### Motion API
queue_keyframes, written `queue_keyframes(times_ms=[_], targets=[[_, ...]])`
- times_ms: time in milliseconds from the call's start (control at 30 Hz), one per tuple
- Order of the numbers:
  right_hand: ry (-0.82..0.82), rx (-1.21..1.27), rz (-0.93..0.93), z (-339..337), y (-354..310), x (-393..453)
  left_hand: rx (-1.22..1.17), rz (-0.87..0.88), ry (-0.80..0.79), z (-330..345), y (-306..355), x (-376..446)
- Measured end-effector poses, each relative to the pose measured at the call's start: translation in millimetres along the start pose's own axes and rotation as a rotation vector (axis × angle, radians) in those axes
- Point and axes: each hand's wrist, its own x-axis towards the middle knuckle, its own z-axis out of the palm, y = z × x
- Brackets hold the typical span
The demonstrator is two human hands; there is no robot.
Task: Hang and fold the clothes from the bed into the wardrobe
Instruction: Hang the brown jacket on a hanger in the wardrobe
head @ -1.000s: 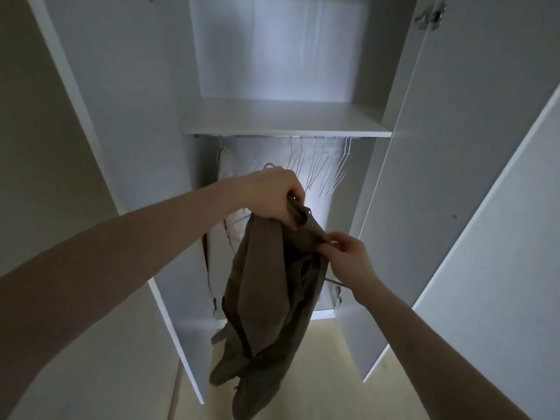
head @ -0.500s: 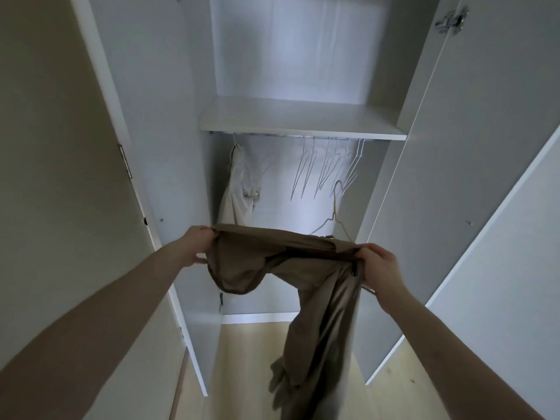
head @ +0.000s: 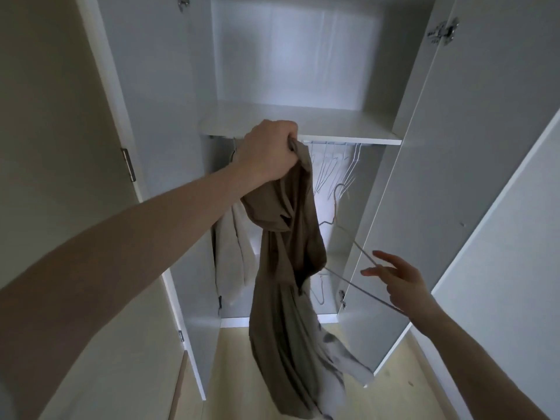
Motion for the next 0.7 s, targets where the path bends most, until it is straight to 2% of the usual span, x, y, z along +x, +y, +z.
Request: queue_keyframes(times_ms=[167, 300, 433, 700], targets=[[0.057, -0.22, -0.196, -50, -8, -34, 0.098, -0.05, -0.172, 24, -6, 2], [0.124, -0.338, -0.238, -83, -9, -51, 0.149, -0.079, -0.242, 41, -15, -4], [0.202, -0.376, -0.251, -100, -17, -61, 0.186, -0.119, -0.267, 51, -22, -5], [0.175, -0.344, -0.306, -83, -24, -50, 0.11, -0.137, -0.211, 40, -16, 16]])
